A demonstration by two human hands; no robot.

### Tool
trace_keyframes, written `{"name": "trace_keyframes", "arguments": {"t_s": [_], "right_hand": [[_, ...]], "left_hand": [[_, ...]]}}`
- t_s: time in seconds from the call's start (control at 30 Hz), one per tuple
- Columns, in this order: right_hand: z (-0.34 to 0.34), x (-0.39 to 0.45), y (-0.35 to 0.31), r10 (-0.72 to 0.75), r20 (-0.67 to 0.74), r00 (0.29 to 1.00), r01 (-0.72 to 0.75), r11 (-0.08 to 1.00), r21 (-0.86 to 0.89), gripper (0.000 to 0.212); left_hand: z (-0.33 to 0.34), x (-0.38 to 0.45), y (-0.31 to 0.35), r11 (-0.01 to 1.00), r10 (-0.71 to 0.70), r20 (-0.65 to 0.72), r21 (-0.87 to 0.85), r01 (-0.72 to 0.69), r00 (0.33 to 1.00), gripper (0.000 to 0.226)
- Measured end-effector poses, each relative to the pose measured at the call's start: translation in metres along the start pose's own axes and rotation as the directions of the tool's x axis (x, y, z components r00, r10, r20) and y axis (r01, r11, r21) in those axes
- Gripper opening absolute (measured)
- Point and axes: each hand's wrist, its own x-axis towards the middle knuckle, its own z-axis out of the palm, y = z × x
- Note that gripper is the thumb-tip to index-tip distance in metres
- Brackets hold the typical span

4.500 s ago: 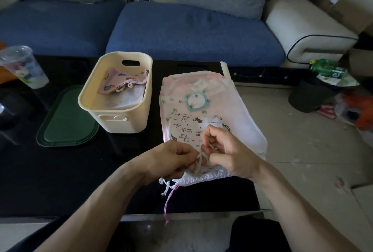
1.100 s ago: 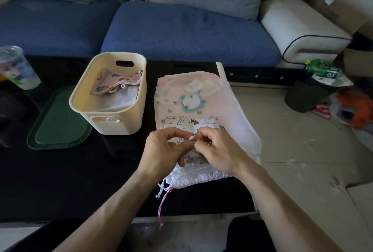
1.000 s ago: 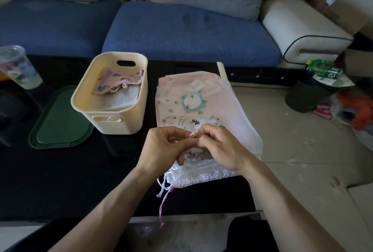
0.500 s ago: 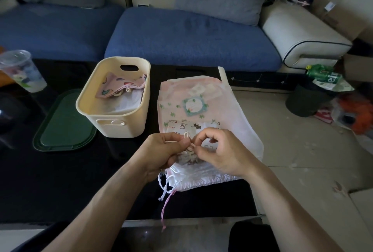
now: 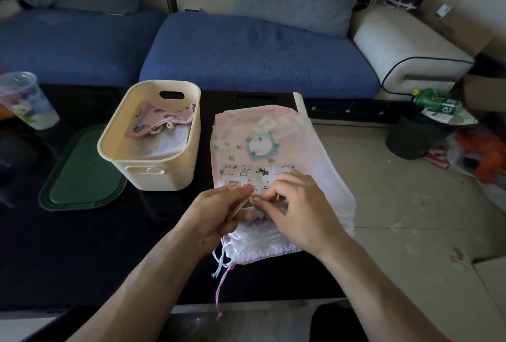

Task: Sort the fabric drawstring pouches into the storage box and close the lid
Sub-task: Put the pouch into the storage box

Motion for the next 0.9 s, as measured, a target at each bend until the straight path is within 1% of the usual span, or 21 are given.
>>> {"name": "trace_keyframes", "arguments": {"t_s": [0.03, 0.07, 0.1, 0.17, 0.2, 0.27, 0.33, 0.4, 0.5, 0.63, 0.77, 0.9], "right_hand": [[0.000, 0.000, -0.002, -0.004, 0.021, 1.000, 0.005, 0.999, -0.052, 0.019], [-0.002, 0.000, -0.004, 0.008, 0.073, 0.997, -0.001, 0.996, -0.090, 0.019], [-0.004, -0.002, -0.007, 0.036, 0.151, 0.988, -0.019, 0.994, -0.111, 0.018], [-0.007, -0.006, -0.010, 0.112, 0.302, 0.947, -0.076, 0.988, -0.131, 0.015], [-0.008, -0.008, -0.011, 0.151, 0.357, 0.922, -0.107, 0.984, -0.142, 0.017], [-0.010, -0.010, -0.013, 0.208, 0.438, 0.874, -0.158, 0.976, -0.149, 0.021], [-0.011, -0.010, -0.015, 0.225, 0.486, 0.844, -0.173, 0.974, -0.149, 0.024], [-0.012, -0.009, -0.018, 0.216, 0.507, 0.834, -0.162, 0.976, -0.149, 0.029], [-0.011, -0.010, -0.020, 0.189, 0.524, 0.830, -0.118, 0.979, -0.166, 0.032], [-0.010, -0.011, -0.019, 0.169, 0.531, 0.830, -0.102, 0.983, -0.153, 0.033], [-0.008, -0.011, -0.017, 0.145, 0.511, 0.847, -0.083, 0.986, -0.142, 0.031], [-0.008, -0.011, -0.018, 0.121, 0.516, 0.848, -0.081, 0.992, -0.100, 0.033]], "left_hand": [[0.002, -0.001, 0.000, 0.999, 0.036, -0.049, 0.040, -0.034, 0.998, 0.027], [0.003, -0.001, -0.001, 0.993, 0.081, -0.105, 0.089, -0.072, 0.991, 0.023], [0.003, 0.000, -0.001, 0.987, 0.123, -0.152, 0.124, -0.105, 0.981, 0.021], [0.003, 0.001, -0.001, 0.981, 0.171, -0.214, 0.130, -0.145, 0.962, 0.018], [0.003, 0.002, -0.001, 0.974, 0.197, -0.228, 0.154, -0.164, 0.954, 0.017], [0.003, 0.002, -0.004, 0.938, 0.281, -0.232, 0.274, -0.215, 0.931, 0.018], [0.005, 0.005, -0.008, 0.900, 0.345, -0.250, 0.361, -0.244, 0.905, 0.018], [0.006, 0.008, -0.011, 0.891, 0.363, -0.271, 0.381, -0.247, 0.891, 0.019], [0.008, 0.013, -0.015, 0.899, 0.348, -0.284, 0.372, -0.232, 0.893, 0.019], [0.012, 0.016, -0.021, 0.864, 0.415, -0.301, 0.425, -0.269, 0.859, 0.020], [0.011, 0.018, -0.021, 0.841, 0.466, -0.313, 0.446, -0.306, 0.827, 0.019], [0.010, 0.021, -0.021, 0.824, 0.504, -0.314, 0.454, -0.339, 0.804, 0.018]]}}
